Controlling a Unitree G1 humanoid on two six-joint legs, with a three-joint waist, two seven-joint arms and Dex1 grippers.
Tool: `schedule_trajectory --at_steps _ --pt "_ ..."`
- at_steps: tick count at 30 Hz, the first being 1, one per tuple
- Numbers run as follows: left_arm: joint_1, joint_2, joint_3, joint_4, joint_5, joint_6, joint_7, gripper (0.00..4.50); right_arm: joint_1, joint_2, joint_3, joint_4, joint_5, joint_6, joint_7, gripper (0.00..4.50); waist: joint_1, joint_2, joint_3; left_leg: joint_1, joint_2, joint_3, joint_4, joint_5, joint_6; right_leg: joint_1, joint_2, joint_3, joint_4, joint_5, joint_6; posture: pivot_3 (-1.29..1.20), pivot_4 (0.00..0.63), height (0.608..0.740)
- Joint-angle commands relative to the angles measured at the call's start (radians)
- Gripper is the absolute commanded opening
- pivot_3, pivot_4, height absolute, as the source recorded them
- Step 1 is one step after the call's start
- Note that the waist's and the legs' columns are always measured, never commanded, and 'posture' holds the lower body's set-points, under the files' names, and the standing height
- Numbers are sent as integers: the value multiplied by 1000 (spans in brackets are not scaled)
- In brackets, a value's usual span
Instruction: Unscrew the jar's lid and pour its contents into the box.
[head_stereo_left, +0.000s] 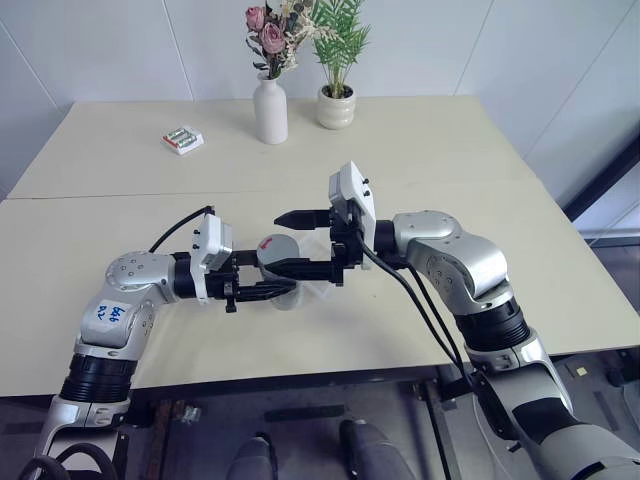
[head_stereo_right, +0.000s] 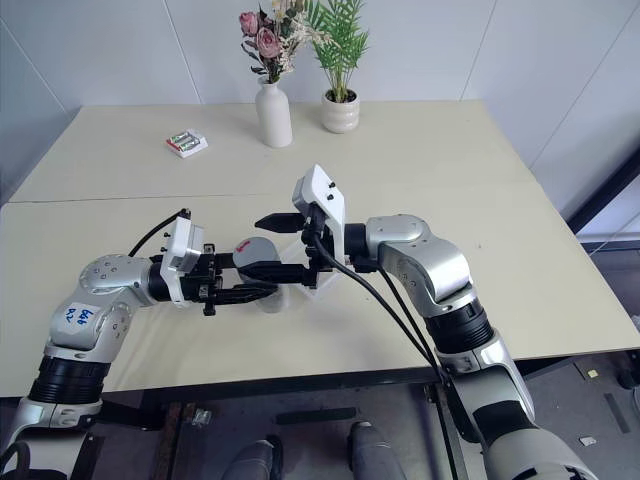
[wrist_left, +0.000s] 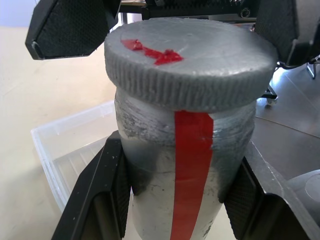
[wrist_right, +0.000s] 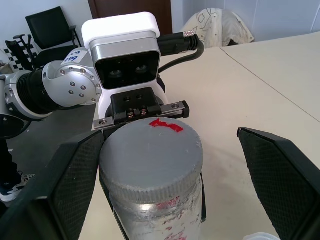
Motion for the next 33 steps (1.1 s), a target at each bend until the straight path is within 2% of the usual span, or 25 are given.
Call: schedule_trajectory --at_steps 1,33 --pt "-7 -1 12 -31 -21 -7 -7 2046 1 -18 -41 -18 10 -2 1 4477 0 0 0 0 0 0 0 0 0 0 0 0 0 0 0 0 150 740" --pt "-5 1 15 -34 -22 -3 -4 2046 -2 -56 -76 7 55 10 58 4477 1 0 0 0 0 0 0 0 0 0 0 0 0 0 0 0 150 740"
